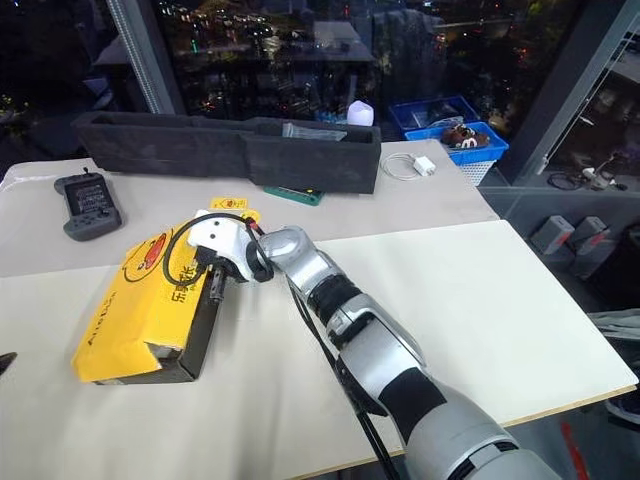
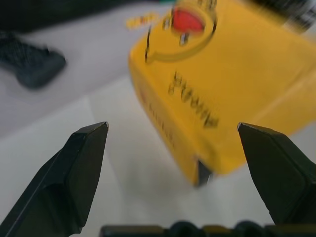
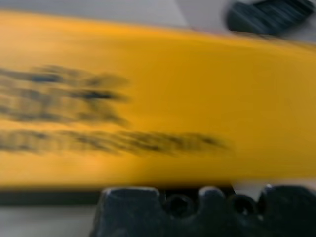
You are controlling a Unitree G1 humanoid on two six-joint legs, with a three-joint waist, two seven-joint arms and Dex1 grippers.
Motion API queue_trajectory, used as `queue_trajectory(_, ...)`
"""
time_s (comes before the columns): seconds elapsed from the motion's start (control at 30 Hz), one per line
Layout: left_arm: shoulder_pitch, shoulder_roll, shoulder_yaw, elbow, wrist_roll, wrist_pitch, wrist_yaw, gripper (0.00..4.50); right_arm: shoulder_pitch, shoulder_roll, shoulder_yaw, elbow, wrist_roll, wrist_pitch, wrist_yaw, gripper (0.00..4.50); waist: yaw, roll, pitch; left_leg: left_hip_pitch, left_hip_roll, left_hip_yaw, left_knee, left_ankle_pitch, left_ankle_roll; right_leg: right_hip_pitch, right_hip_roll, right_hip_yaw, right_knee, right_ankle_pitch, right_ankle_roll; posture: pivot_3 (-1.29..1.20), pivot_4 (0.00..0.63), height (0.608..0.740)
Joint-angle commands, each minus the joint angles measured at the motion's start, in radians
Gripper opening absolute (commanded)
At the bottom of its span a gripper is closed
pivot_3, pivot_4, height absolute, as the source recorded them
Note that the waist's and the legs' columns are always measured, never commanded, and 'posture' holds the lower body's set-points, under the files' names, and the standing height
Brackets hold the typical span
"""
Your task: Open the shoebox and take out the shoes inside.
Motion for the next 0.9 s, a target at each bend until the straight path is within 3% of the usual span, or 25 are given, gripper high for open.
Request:
queue_trajectory(0.03,0.061,0.042,0.247,-0.029,-0.124,0.072,-0.025,4.5,-0.146,0.294,-0.035,0.074,-0.009,-0.072,-0.04,0.06,-0.003,0.0,0.0,0.0,0.0,0.0,0.0,0.001,0.002,0.0,0.0,0.0,0.0,0.0,0.0,0.0,0.15,0.738)
queue_trajectory(0.13,0.13,0.043,0.373,-0.041,-0.196,0.113,-0.033,4.5,-0.181,0.324,-0.065,0.088,0.01,-0.089,-0.02,0.06,-0.005,0.002,0.001,0.0,0.0,0.0,-0.001,0.0,0.001,-0.001,0.0,0.0,0.0,0.0,0.002,0.0,0.15,0.738)
queue_trajectory(0.4,0.188,-0.026,0.367,-0.102,-0.241,0.093,0.021,4.5,-0.205,0.366,-0.116,0.064,0.059,-0.081,0.061,0.06,-0.002,0.001,0.001,0.001,0.0,0.0,-0.002,-0.001,-0.002,0.0,0.0,0.0,0.0,-0.004,-0.002,0.0,0.15,0.738)
queue_trajectory(0.57,0.18,-0.022,0.319,-0.113,-0.249,0.074,0.055,4.5,-0.058,0.38,0.069,-0.128,0.021,-0.076,0.27,0.06,-0.004,0.002,0.001,0.001,0.0,0.0,-0.002,-0.002,-0.002,0.0,0.0,0.0,0.0,-0.004,-0.002,0.0,0.15,0.738)
queue_trajectory(0.7,0.163,0.0,0.273,-0.099,-0.244,0.055,0.068,4.5,-0.043,0.414,0.145,-0.26,0.045,-0.042,0.226,0.06,-0.003,0.002,0.001,0.002,0.002,-0.001,-0.003,-0.002,-0.002,-0.001,0.002,-0.001,0.001,-0.005,-0.004,0.0,0.15,0.738)
queue_trajectory(0.77,0.152,0.011,0.252,-0.095,-0.243,0.051,0.074,4.5,-0.123,0.45,0.07,-0.278,0.101,-0.055,0.11,0.06,0.001,0.001,0.001,0.001,0.001,-0.001,-0.004,-0.002,-0.003,-0.001,0.001,-0.001,0.001,-0.005,-0.004,0.0,0.15,0.738)
queue_trajectory(0.83,0.135,0.03,0.223,-0.091,-0.241,0.047,0.08,4.5,-0.28,0.475,-0.124,-0.29,0.288,0.013,-0.018,0.06,0.005,0.001,0.001,0.001,0.001,0.0,-0.004,-0.002,-0.003,-0.001,0.001,-0.001,0.001,-0.005,-0.004,0.0,0.15,0.738)
queue_trajectory(0.9,0.115,0.048,0.196,-0.089,-0.241,0.046,0.088,4.5,-0.354,0.447,-0.22,-0.328,0.411,0.052,-0.063,0.06,0.009,0.001,0.003,-0.003,0.001,-0.002,-0.004,-0.001,-0.005,-0.004,0.001,-0.002,0.001,-0.004,-0.005,0.0,0.15,0.738)
